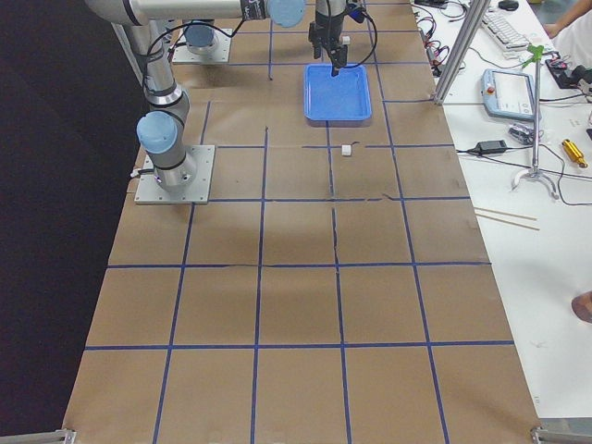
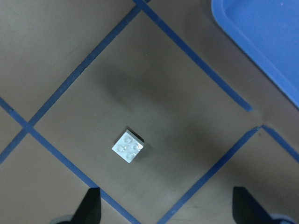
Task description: Assemble white blocks and place on blue tray
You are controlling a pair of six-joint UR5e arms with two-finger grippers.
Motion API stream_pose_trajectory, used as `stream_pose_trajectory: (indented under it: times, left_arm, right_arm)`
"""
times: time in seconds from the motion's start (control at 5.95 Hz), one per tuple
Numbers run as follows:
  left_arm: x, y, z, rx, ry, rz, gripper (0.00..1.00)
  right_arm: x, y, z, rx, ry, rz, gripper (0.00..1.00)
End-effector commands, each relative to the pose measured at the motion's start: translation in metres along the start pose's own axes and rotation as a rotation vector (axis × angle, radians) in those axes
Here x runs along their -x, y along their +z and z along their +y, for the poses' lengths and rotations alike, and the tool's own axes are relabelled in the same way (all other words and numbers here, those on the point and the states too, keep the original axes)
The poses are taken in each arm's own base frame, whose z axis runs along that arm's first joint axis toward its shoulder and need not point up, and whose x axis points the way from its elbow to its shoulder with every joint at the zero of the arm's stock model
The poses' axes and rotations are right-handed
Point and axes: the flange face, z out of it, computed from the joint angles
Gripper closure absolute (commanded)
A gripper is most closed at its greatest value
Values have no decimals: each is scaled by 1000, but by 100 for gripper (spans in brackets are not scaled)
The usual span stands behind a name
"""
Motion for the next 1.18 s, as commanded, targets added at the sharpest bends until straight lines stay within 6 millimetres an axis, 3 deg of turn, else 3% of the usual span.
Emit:
stream_pose_trajectory:
  times: [0.0, 0.17, 0.34, 0.67, 1.01]
  left_arm:
    - [11, 38, 18, 107, 343, 42, 1]
    - [19, 57, 16, 101, 426, 22, 1]
    - [12, 77, 17, 97, 430, 38, 2]
    - [10, 111, 12, 32, 431, -47, 3]
    - [11, 113, 5, -20, 433, -102, 2]
  right_arm:
    - [-35, 1, 12, -17, -357, 28, 0]
    - [-75, 4, 22, -32, -557, 74, 0]
    - [-104, 17, 26, -36, -714, 82, 0]
    - [-121, 59, 14, -18, -872, 6, 0]
    - [-132, 117, -7, -118, -874, -120, 0]
